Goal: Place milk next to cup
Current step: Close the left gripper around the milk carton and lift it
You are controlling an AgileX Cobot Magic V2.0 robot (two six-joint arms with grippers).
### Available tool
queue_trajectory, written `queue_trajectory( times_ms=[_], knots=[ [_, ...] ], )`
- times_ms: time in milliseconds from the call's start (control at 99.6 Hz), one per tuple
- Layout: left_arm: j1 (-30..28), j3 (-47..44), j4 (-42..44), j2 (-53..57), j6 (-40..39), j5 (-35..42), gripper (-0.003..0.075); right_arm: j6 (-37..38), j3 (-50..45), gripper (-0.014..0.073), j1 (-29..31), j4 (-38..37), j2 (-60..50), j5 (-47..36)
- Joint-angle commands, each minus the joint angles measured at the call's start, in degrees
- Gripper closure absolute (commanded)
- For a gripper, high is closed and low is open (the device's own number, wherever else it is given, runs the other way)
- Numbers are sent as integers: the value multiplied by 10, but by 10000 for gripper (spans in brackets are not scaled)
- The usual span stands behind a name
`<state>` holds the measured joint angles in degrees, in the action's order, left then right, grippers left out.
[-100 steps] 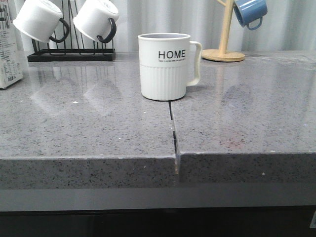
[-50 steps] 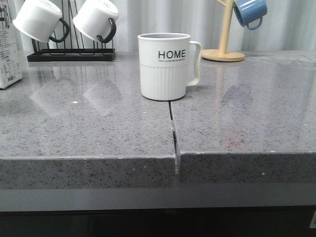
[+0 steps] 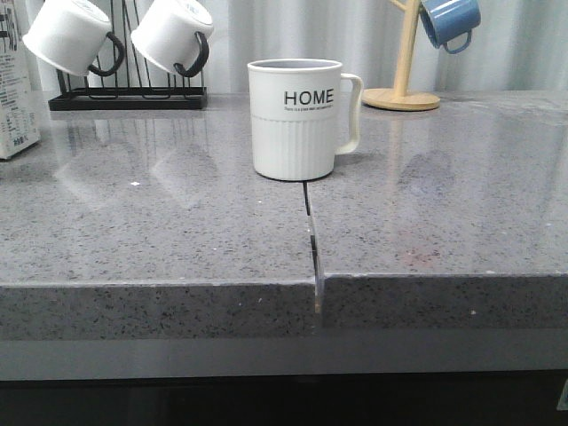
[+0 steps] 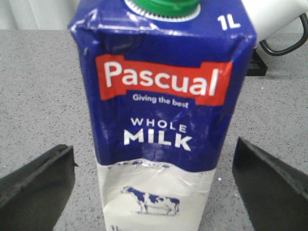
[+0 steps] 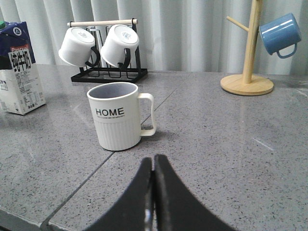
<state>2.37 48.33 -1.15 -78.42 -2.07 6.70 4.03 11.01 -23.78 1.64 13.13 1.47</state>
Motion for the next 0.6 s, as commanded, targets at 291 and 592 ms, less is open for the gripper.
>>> queue_trajectory(
  times_ms=[291,592],
  knots=[
    [-2,48,-5,-47,-6,109,101,-1,14,661,-1,2,3,-40],
    [-2,48,-7,-80,-6,198,136,-1,14,661,-1,2,3,-40]
  ],
)
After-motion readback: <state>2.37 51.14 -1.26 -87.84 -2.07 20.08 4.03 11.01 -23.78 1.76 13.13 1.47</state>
